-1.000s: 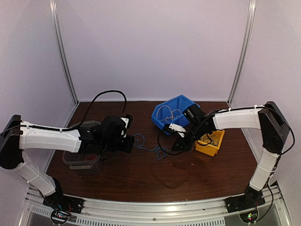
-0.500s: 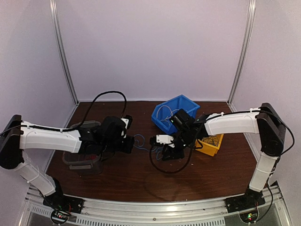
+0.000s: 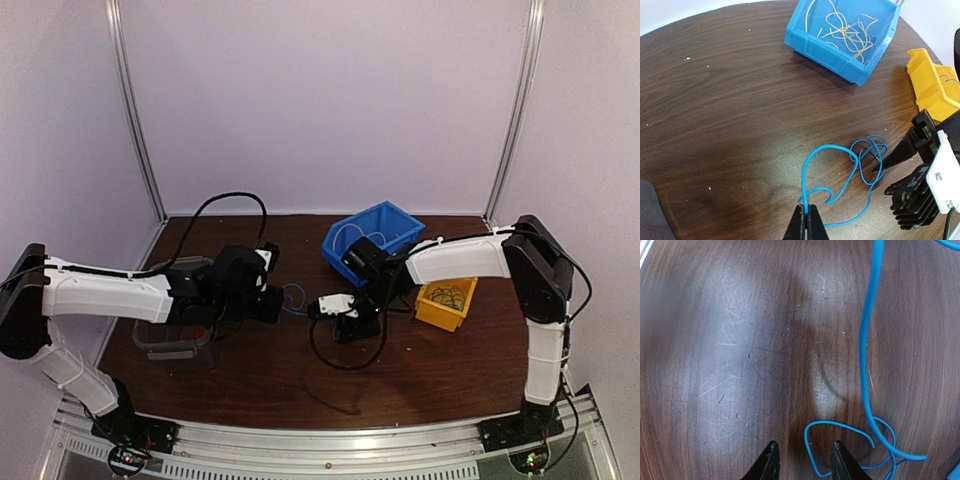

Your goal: Untangle the cables

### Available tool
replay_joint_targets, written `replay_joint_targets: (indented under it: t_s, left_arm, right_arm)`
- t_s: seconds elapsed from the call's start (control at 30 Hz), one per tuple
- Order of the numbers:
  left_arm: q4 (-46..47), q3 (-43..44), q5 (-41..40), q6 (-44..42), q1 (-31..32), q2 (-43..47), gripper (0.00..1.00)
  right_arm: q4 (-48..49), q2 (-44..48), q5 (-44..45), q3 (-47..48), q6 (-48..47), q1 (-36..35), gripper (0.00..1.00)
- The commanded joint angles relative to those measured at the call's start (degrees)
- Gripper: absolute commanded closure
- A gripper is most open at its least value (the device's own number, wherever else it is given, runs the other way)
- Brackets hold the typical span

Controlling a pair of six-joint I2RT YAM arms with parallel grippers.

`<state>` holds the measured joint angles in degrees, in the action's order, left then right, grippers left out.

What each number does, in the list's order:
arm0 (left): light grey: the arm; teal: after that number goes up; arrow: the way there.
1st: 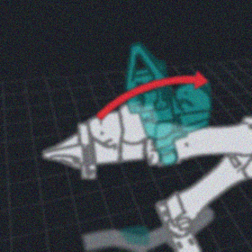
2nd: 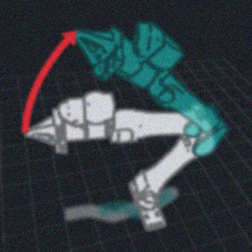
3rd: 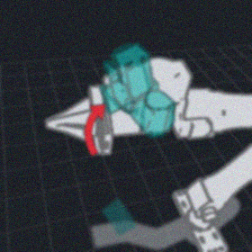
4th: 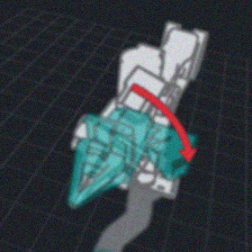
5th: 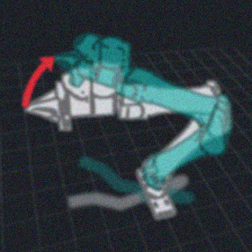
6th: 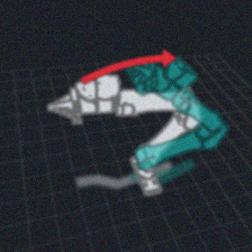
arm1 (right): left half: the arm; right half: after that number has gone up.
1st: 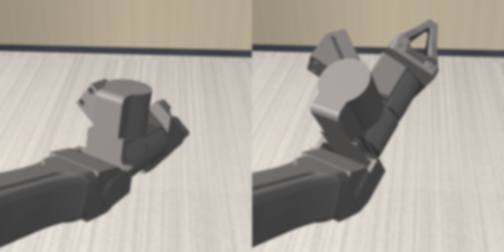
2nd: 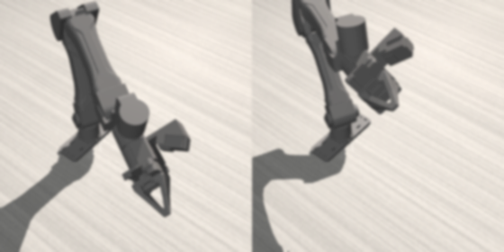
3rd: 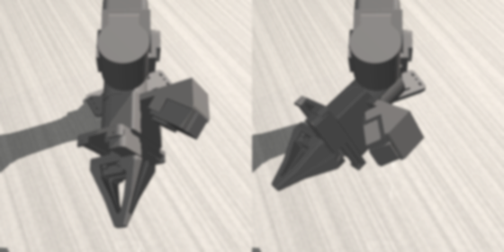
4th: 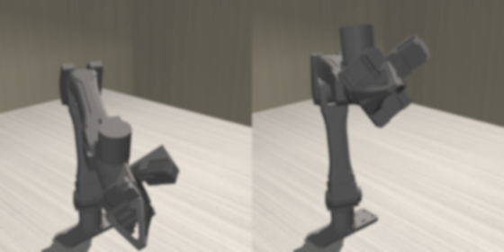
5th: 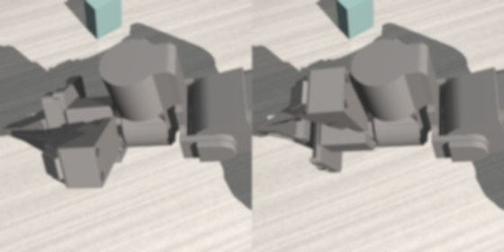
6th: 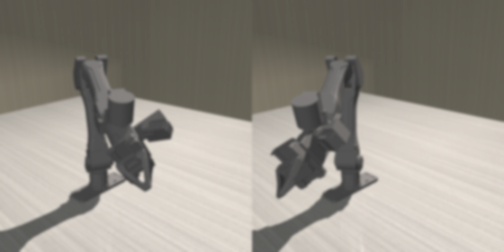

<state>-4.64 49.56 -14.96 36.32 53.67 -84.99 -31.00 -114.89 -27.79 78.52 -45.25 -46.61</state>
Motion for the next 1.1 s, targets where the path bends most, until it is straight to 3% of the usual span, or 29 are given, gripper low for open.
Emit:
replay_joint_targets:
  t_s: [0.0,0.13,0.27,0.4,0.43,0.63,0.73,0.87,1.07]
  left_arm:
    - [1.3,1.4,0.1,-0.9,-0.5,0.3,1.0]
    - [1.6,1.2,0.2,-1.0,-0.6,0.2,1.0]
    - [1.9,1.2,0.3,-1.0,-0.8,0.2,1.0]
    - [1.8,1.0,0.1,-1.4,-1.1,0.2,1.0]
    - [1.7,1.1,0.1,-1.7,-1.6,0.2,1.0]
    - [1.2,3.2,0.6,-5.4,-6.5,-0.2,1.0]
    - [1.3,4.6,0.5,-7.3,-8.6,-1.5,1.0]
    - [0.9,7.5,1.2,-7.4,-9.6,-4.9,1.0]
    - [1.7,11.5,4.6,-6.4,-9.5,-7.9,1.0]
  right_arm:
    - [-1.7,0.4,-0.9,-0.4,-2.5,-0.3,0.63]
    - [-1.2,0.2,0.2,-1.4,-2.6,-0.3,0.61]
    - [1.4,-1.5,3.2,-1.1,0.2,-0.2,0.67]
    - [-0.4,-1.4,3.2,0.3,2.7,-0.4,0.95]
    - [-1.8,0.2,2.1,-0.1,2.8,-0.5,1.0]
    - [-15.1,22.7,-6.6,-6.0,-0.3,0.2,1.0]
    - [-19.9,32.9,-6.2,-8.0,0.0,2.7,1.0]
    - [-25.2,41.4,-5.7,-9.0,-2.0,10.9,1.0]
    - [-34.7,43.4,-14.5,-4.5,-11.1,33.6,1.0]
